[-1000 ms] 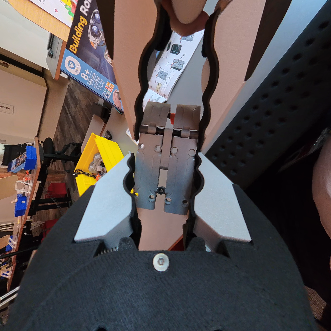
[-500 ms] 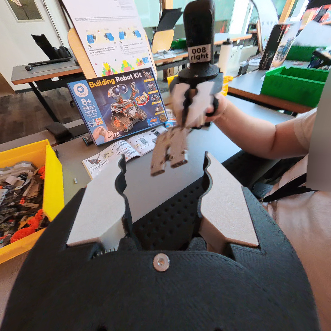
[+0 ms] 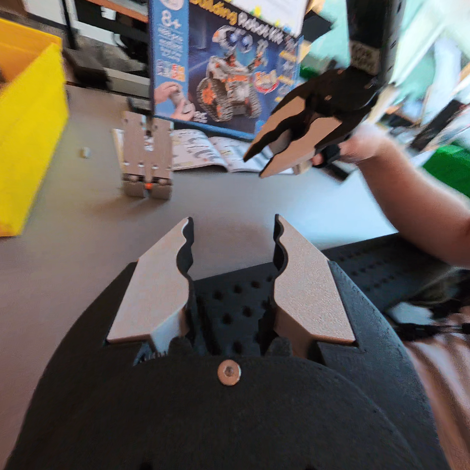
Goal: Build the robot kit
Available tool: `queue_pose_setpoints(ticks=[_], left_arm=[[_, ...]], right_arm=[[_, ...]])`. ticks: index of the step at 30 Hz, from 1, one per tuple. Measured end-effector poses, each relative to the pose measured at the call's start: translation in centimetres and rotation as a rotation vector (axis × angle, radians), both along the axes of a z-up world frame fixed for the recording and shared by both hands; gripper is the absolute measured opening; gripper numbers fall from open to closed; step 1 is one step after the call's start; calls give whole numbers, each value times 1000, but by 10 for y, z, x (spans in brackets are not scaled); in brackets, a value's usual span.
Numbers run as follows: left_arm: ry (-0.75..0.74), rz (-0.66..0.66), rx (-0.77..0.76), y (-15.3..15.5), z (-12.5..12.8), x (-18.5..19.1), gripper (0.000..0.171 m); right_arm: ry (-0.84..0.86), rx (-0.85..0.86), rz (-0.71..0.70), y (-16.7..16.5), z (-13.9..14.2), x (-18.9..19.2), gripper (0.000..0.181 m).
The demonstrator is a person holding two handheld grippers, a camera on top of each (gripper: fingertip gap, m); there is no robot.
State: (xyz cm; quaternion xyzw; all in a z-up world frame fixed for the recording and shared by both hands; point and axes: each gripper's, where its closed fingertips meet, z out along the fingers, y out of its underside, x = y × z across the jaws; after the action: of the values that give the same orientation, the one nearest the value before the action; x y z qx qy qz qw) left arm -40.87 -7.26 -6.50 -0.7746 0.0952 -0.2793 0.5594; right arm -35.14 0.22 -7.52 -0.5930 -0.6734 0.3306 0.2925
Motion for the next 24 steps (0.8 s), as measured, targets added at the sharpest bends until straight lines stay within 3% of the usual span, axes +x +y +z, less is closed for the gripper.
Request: queue_pose_setpoints(ticks=[4,7,11,15,18,20,24], left_arm=[[372,169,-9,35,-12,-24,77],[520,175,14,68,-10,-25,84],[577,173,-88,112,-31,-30,92],[639,207,-177,136,-61,-40,91],[574,193,-216,146,-74,-38,83],[524,185,-219,151,-77,-36,64],[516,84,-249,144,-72,-27,64]], right_arm=[[-39,-89,-43,14,-23,3,30],[-41,-125,-57,17,-30,3,32],[-58,-128,-67,20,-39,5,35],[-45,-123,-68,22,-36,5,35],[-33,-121,-66,23,-34,6,37],[-27,-118,-62,24,-32,7,38],[-20,-41,-62,30,-29,10,41]])
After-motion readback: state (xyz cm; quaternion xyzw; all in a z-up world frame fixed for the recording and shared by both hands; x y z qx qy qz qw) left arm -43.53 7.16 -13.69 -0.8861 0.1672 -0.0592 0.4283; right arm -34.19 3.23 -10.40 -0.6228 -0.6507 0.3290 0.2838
